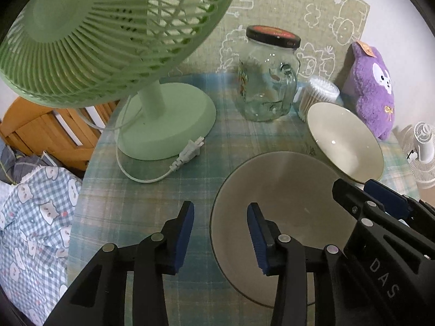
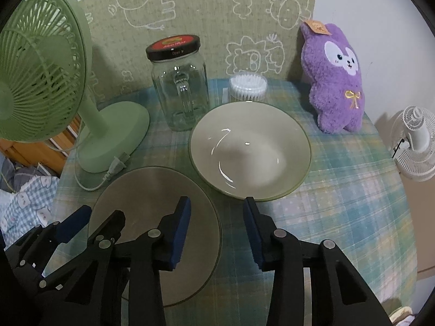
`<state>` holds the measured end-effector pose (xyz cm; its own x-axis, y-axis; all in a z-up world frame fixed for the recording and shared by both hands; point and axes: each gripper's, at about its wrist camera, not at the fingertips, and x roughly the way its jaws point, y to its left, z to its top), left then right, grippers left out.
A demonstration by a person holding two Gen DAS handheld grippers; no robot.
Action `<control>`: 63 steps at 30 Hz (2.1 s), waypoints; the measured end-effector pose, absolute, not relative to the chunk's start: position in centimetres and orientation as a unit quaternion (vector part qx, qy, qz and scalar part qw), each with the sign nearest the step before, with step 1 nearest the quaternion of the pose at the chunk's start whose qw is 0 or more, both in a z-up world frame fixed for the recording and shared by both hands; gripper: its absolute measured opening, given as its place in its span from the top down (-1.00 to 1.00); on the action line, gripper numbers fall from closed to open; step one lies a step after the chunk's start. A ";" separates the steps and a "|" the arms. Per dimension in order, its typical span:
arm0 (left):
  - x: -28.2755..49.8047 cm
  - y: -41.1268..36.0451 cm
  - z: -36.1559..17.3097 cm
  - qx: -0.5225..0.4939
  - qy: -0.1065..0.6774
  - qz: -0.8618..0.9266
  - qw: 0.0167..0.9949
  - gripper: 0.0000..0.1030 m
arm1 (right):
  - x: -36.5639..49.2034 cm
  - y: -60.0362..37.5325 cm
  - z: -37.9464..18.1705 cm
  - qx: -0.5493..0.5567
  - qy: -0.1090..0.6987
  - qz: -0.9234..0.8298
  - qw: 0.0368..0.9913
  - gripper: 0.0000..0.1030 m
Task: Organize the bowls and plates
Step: 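Close both grippers on the rim of the grey-green plate, then lift the grey-green plate with both grippers and carry it to the plate stack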
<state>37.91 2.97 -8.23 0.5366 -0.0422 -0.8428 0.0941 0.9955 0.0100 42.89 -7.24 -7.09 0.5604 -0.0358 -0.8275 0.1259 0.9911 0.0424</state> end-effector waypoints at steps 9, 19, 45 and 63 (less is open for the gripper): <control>38.2 2.9 -8.8 0.032 0.485 -0.047 0.872 0.48 | 43.4 -6.8 -7.4 0.050 0.475 -0.042 0.877 0.28; 38.5 2.5 -9.3 0.045 0.492 -0.046 0.868 0.71 | 43.9 -6.7 -8.2 0.042 0.485 -0.041 0.873 0.61; 36.6 2.0 -8.1 0.045 0.498 -0.041 0.865 0.74 | 42.3 -7.1 -7.5 0.039 0.498 -0.037 0.866 0.63; 33.1 0.5 -4.7 0.038 0.480 -0.026 0.876 0.74 | 38.7 -7.9 -4.1 0.038 0.481 -0.026 0.876 0.62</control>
<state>33.14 0.45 -4.69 0.5384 -0.0087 -0.8426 0.0817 0.9958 0.0420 38.72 -7.86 -4.13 0.5363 -0.0085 -0.8440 0.0815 0.9958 0.0418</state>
